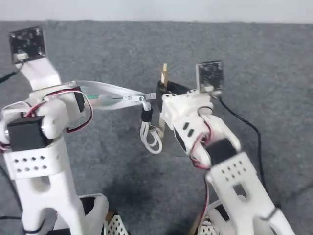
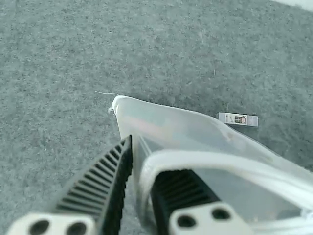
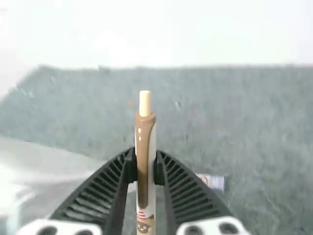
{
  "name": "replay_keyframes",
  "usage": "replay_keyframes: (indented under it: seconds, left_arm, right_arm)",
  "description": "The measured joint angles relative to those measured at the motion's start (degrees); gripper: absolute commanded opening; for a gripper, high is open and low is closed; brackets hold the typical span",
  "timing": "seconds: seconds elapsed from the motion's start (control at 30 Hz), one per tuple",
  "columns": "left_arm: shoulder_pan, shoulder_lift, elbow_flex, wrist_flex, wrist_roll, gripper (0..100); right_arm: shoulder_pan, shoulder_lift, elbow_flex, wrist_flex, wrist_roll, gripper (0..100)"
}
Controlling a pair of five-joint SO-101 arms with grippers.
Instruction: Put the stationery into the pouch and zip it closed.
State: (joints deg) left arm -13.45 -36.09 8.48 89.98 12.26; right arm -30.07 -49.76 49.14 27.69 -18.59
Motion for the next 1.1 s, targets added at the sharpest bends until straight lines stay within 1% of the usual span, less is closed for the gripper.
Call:
replay_keyframes:
  seconds: [0.13, 0.23, 0.43, 0.6, 0.8, 0.93, 1.1]
  left_arm:
    - [0.00, 0.09, 4.48, -2.46, 0.18, 1]
    - [-0.18, 0.09, 5.19, -2.81, 0.97, 1]
    - [-4.84, 0.09, 5.19, -4.57, 2.73, 1]
    - [-5.10, 0.09, 7.91, -6.33, 2.73, 1]
    - [-5.54, 0.09, 8.88, -7.21, 2.73, 1]
    - [-5.54, 0.09, 8.88, -7.21, 2.73, 1]
    - [-5.54, 0.09, 8.88, -7.21, 2.73, 1]
  right_arm:
    - [0.00, -7.65, 0.18, 2.37, 0.00, 0.6]
    - [0.00, -11.87, 2.02, 2.37, -0.18, 0.6]
    - [-0.09, -20.48, 4.04, -0.62, -0.18, 0.6]
    - [-4.48, -25.14, 5.89, -7.30, -0.18, 0.6]
    - [-9.67, -25.23, 5.89, -15.65, 3.34, 0.6]
    - [-11.78, -22.42, 5.89, -23.03, 3.78, 0.6]
    - [-13.98, -15.30, 5.89, -34.11, 3.96, 0.6]
